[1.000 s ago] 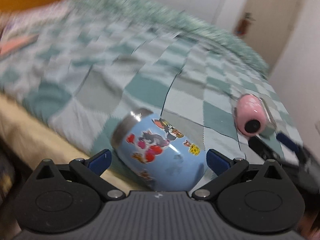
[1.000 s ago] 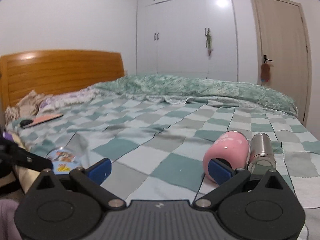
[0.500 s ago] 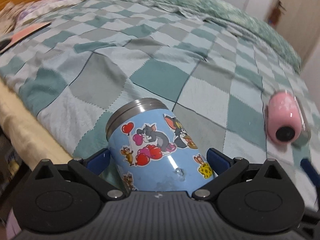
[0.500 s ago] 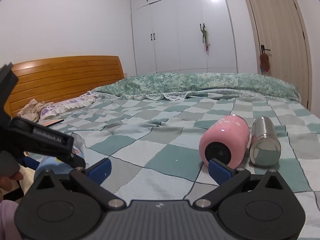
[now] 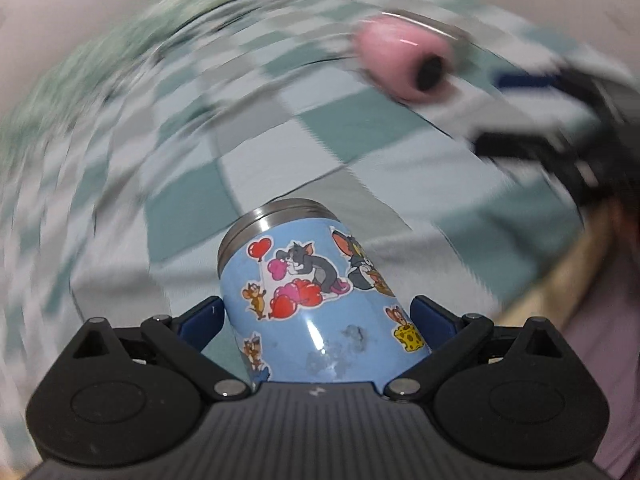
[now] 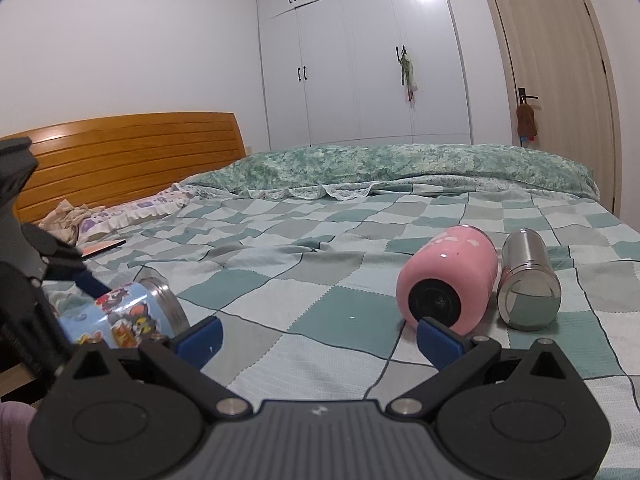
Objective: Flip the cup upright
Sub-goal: 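Close the left tool around the lying blue tumbler, then lift the blue tumbler with the left tool and rotate it rim up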
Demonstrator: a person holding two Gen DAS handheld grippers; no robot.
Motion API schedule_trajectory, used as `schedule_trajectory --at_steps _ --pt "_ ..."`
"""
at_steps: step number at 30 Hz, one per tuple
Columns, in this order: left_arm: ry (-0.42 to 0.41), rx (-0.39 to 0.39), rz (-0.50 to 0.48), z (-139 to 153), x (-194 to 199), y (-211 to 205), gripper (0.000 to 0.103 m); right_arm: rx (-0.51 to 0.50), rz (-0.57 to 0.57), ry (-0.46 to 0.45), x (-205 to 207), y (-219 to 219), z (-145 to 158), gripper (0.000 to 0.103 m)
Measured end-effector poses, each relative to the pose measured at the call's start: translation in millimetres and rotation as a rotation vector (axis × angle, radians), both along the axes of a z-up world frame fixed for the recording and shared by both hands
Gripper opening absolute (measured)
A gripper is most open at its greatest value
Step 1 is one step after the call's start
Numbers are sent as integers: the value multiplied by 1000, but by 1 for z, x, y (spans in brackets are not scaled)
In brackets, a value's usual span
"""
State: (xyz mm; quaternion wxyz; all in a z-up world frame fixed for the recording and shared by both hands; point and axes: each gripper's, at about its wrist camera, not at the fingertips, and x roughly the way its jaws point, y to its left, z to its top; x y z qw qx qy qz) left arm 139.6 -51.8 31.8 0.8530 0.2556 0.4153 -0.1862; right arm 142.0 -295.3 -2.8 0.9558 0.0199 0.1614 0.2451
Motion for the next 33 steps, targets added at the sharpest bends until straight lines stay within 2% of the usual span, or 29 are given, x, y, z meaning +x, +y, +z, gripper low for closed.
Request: schedule_trajectory --at_steps 2,7,10,14,17,19,22,23,24,26,33 --pt "-14 26 -43 -2 -4 -2 100 -5 1 1 0 1 0 103" --pt "-14 2 -5 -2 -2 2 100 -9 6 0 0 4 -1 103" --pt "-20 -56 131 7 2 5 103 -5 12 -4 -1 6 0 103" --pt "22 -135 365 15 22 11 103 -6 10 -1 -1 8 -1 103" --pt "53 -167 442 14 41 14 103 -6 13 -3 -1 8 0 103" --pt "84 -171 465 11 51 14 103 -4 12 -5 -1 7 0 103" --pt "149 -210 491 7 62 15 92 1 5 -4 -1 5 0 103" --pt "171 -205 491 5 63 15 85 3 4 -4 -1 4 0 103" --pt "179 -185 482 2 61 12 85 4 3 -4 -1 4 0 103" --pt "162 -152 460 1 57 7 85 6 2 -5 -1 4 0 103" --pt "94 -170 452 6 43 9 84 11 1 -11 -3 2 0 103"
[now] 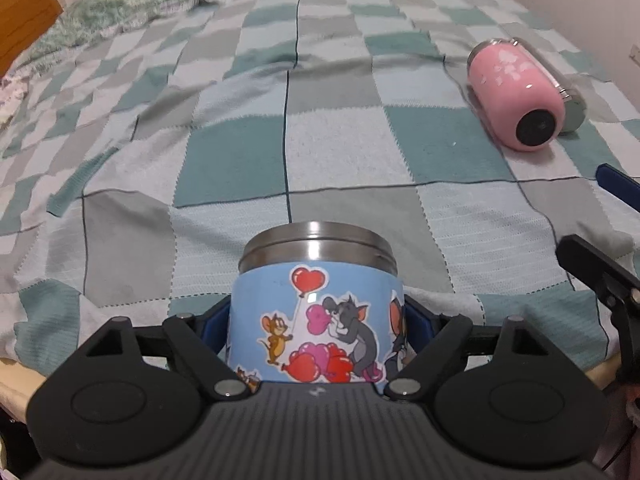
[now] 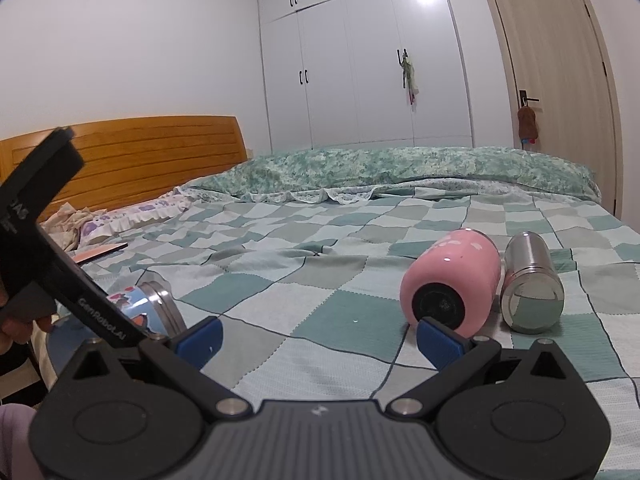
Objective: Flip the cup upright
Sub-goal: 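Lift the blue tumbler with the left tool and rotate it rim up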
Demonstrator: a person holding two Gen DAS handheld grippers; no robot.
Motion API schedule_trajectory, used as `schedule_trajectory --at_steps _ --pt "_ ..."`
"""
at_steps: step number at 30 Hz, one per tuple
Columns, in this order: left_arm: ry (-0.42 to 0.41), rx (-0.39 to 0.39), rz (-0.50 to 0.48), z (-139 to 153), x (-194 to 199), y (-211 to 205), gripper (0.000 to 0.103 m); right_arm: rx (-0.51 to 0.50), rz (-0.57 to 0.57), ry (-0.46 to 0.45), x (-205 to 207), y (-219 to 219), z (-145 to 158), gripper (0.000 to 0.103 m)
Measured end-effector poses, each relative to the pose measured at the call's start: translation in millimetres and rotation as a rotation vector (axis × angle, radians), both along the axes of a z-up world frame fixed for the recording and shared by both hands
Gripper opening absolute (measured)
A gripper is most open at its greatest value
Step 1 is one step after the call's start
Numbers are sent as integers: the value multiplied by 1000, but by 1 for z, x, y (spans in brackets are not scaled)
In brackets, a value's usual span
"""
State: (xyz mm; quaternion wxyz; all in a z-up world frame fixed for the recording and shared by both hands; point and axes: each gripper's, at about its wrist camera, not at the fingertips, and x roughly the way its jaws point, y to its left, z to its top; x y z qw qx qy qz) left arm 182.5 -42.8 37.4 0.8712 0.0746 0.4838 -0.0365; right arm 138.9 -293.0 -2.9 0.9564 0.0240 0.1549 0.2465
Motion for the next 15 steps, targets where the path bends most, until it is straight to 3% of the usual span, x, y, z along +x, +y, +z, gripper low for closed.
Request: schedule_trajectory --at_steps 15 --pt "-418 -119 66 28 -83 39 84 -15 -13 -3 -1 3 -2 103"
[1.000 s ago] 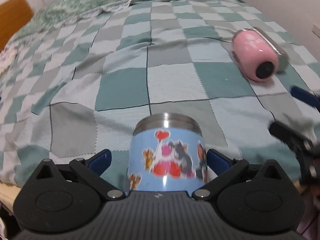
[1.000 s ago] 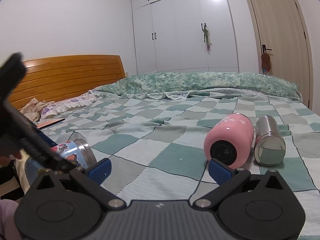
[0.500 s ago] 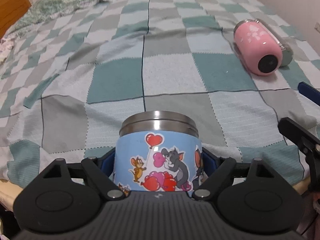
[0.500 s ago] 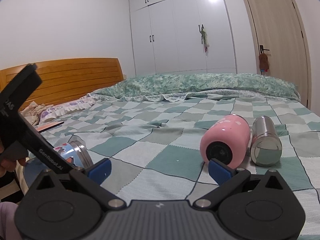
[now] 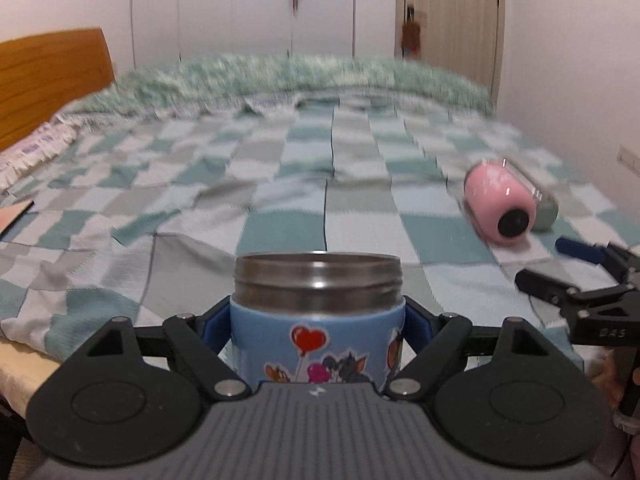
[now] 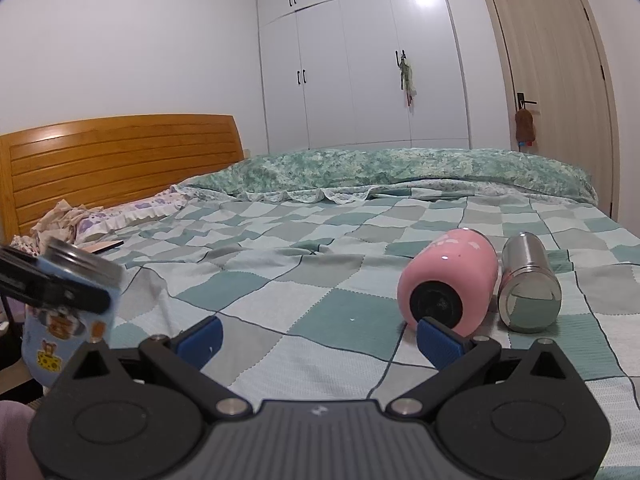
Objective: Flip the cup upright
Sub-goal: 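Lift the blue tumbler with the left tool and rotate it rim up, then set the blue tumbler upright on the blanket and open the left tool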
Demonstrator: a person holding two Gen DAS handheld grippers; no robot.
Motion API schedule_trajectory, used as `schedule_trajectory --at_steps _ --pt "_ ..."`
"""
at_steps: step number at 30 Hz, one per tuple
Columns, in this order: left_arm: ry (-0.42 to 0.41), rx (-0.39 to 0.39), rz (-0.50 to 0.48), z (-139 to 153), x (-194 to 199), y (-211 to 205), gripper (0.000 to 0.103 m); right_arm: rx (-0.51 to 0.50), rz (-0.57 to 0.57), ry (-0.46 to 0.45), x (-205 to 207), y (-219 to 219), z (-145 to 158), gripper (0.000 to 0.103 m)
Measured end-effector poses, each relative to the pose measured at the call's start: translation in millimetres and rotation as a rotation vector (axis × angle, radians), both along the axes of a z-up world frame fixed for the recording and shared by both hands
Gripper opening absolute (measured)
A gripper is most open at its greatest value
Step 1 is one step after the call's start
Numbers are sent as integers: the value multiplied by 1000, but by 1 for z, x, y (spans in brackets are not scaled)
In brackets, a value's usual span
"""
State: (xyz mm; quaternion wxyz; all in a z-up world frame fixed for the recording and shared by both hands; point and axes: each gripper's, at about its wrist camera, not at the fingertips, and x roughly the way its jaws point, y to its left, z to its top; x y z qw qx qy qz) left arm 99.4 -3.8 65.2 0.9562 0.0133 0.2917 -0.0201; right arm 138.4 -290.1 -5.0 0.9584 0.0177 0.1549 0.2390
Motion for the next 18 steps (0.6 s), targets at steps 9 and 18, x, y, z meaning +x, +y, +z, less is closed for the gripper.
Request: schedule_trajectory --at_steps 9,18 --pt "-252 29 50 17 8 16 84 -24 -3 -9 2 9 -4 103" --pt "-388 47 157 -58 58 47 85 -29 0 -36 1 12 -5 103"
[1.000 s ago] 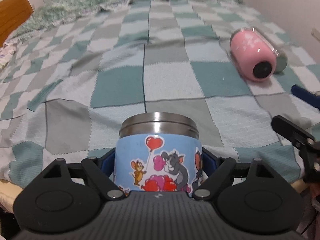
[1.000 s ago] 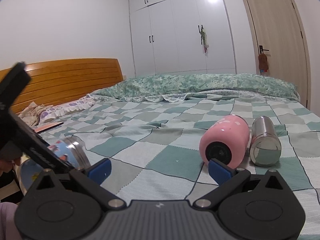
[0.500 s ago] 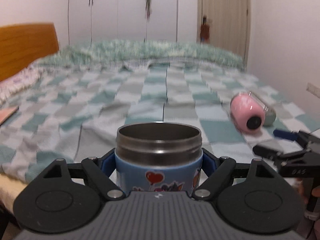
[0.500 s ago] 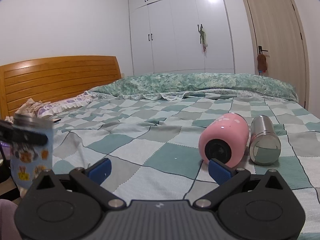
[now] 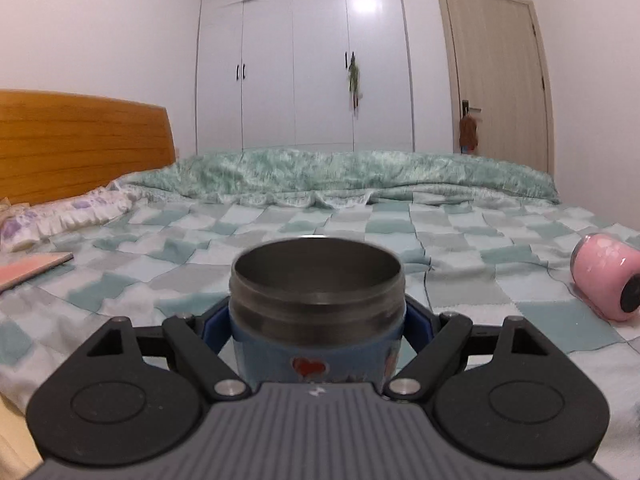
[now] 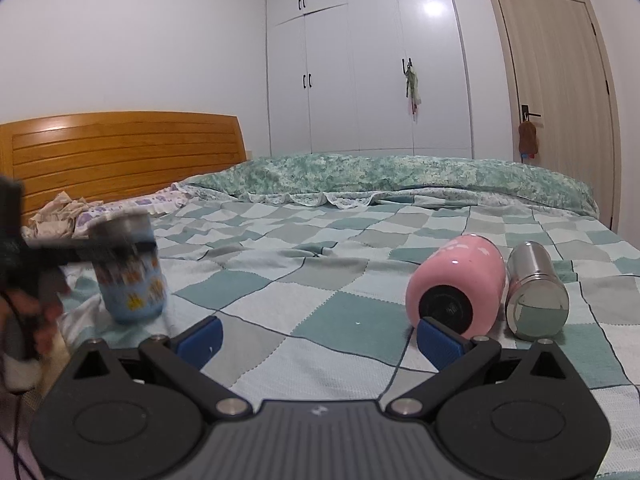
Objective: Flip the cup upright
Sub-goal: 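Set the blue tumbler upright on the blanket and open the left tool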
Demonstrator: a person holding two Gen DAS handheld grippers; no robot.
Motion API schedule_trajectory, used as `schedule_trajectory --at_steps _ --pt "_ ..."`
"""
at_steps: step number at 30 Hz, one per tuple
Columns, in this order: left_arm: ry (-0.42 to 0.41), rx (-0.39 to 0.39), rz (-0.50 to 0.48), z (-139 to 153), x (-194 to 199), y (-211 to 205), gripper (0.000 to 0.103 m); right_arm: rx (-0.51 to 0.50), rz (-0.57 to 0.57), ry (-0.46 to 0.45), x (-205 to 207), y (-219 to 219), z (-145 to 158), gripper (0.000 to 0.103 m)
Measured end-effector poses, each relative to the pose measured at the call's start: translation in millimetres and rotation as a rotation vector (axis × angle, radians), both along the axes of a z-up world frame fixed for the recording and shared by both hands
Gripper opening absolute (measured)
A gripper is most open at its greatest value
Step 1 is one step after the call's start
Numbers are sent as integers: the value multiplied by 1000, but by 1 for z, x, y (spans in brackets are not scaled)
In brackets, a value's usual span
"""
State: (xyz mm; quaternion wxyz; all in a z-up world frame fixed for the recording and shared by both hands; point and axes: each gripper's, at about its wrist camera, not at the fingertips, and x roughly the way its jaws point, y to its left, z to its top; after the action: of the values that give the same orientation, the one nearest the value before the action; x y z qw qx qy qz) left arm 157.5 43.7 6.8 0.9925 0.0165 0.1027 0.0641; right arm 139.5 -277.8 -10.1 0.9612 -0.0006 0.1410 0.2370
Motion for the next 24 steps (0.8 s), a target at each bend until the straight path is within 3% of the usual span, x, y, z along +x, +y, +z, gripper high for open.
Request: schedule_trajectory --at_steps 6,7,8,9,17,24 --pt "18 7 -21 4 -2 1 86 5 -2 -6 0 1 0 103" --pt "26 0 -19 5 -2 2 89 6 -1 -11 -1 1 0 103" --pt "32 -8 -13 9 -5 3 102 5 0 -17 -2 1 1 103" --pt "15 -11 -9 13 -12 4 103 4 1 -22 -4 0 3 103" --pt "-93 -43 -69 58 -105 -1 103 1 -27 -68 -48 -17 23 103" --pt "-66 -29 -105 41 -170 -23 103 -18 -92 -108 -107 -47 25 103"
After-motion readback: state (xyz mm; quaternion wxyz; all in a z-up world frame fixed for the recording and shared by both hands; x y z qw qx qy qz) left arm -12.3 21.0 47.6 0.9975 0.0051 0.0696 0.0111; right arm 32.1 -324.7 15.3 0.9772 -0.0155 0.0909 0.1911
